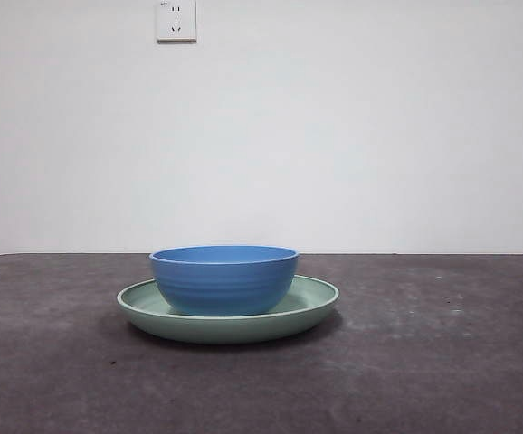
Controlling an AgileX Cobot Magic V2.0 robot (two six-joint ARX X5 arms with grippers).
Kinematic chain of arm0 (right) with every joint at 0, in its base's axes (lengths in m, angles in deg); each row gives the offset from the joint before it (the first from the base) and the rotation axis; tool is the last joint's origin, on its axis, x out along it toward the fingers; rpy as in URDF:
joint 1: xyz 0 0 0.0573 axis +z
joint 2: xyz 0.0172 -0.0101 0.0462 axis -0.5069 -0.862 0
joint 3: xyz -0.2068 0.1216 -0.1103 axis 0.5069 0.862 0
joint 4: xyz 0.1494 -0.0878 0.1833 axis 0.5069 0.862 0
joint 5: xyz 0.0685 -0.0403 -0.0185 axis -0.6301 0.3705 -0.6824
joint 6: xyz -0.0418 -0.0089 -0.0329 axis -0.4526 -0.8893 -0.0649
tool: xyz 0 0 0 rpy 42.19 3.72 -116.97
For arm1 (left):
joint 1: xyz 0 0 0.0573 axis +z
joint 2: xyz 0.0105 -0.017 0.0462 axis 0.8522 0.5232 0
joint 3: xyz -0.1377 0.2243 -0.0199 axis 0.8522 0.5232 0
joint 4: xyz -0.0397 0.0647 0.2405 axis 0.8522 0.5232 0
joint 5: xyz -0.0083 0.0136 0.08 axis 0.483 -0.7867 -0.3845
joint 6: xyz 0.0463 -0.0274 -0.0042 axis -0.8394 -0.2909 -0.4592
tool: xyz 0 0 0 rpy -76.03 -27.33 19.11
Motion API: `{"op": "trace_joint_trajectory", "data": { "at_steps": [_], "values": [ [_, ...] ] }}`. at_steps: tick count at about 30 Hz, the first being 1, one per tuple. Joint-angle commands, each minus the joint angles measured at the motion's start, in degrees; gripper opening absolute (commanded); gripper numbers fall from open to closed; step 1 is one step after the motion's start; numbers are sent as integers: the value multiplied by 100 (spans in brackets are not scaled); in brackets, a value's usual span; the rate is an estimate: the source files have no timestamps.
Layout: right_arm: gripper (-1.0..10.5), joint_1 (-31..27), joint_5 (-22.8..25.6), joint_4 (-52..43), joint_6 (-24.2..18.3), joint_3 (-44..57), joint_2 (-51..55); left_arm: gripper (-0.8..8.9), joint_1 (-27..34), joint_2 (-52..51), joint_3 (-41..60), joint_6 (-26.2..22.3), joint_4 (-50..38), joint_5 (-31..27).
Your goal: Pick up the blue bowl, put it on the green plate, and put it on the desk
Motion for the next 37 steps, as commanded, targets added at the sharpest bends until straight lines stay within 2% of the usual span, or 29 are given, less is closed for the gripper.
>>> {"op": "trace_joint_trajectory", "data": {
  "at_steps": [1, 4, 8, 16, 21, 29, 37],
  "values": [
    [10, -361, 184, -472, -72, 481, 472, 9, 11, -11, 118, 13, 46, -11],
    [10, -745, 396, -1213, 17, 1287, 1132, 9, 11, -11, 118, 13, 48, -11],
    [10, -1067, 800, -2083, 352, 2323, 1934, 9, 11, -11, 118, 13, 48, -13],
    [10, -1202, 1550, -3152, 732, 3869, 3064, 9, 11, -11, 118, 13, 48, -11],
    [10, -1202, 1840, -3268, 898, 4444, 3488, 9, 11, -11, 118, 13, 46, -11],
    [10, -1202, 1838, -3294, 1095, 5018, 3783, 9, 11, -11, 118, 13, 48, -13],
    [10, -1204, 1840, -2754, 1104, 5038, 3783, 9, 11, -11, 118, 13, 48, -11]
  ]
}}
